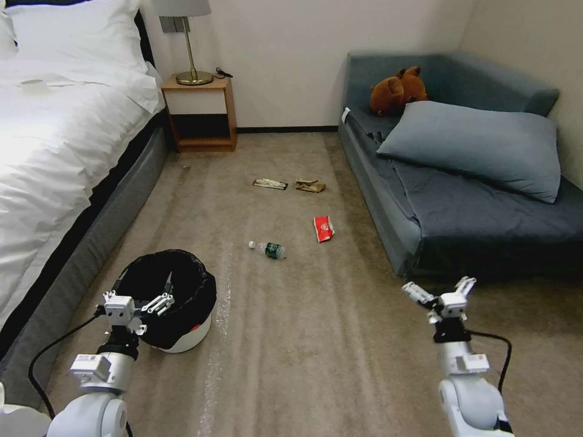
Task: Pick up the trash bin, then pick up the garbage on the floor and place it into the trash bin.
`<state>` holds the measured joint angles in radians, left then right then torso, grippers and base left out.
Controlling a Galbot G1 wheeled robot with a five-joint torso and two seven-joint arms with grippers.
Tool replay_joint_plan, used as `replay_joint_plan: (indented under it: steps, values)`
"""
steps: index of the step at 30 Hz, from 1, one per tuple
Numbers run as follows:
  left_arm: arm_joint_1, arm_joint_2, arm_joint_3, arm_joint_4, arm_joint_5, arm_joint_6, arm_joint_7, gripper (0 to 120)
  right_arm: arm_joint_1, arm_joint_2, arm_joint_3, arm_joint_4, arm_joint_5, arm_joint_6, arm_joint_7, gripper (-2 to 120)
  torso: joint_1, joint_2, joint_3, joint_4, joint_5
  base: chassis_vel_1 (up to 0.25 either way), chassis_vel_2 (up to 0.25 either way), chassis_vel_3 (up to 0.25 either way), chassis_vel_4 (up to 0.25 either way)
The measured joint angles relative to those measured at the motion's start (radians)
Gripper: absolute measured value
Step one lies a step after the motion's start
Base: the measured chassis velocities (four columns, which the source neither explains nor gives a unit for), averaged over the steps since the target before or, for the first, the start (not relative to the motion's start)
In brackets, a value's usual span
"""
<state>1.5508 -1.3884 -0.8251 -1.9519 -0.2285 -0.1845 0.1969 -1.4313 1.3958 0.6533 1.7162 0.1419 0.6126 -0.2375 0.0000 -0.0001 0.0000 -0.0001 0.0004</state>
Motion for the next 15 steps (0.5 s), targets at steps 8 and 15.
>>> replay_joint_plan:
  steps: [8,15]
  values:
    - [0.018,-0.008,0.006,-0.009,-0.008,-0.004,-0.003,99,-0.005,0.0,-0.012,0.033,0.0,-0.023,0.048,100,0.0,0.0,0.0,0.0002,-0.0005,0.0,0.0,0.0,0.0]
    - [0.02,-0.017,0.006,-0.03,-0.003,-0.003,-0.004,99,-0.015,-0.006,-0.02,0.053,-0.003,-0.03,0.064,100,0.0,0.0,0.0,0.0002,-0.0003,0.0,0.0,0.0,0.0]
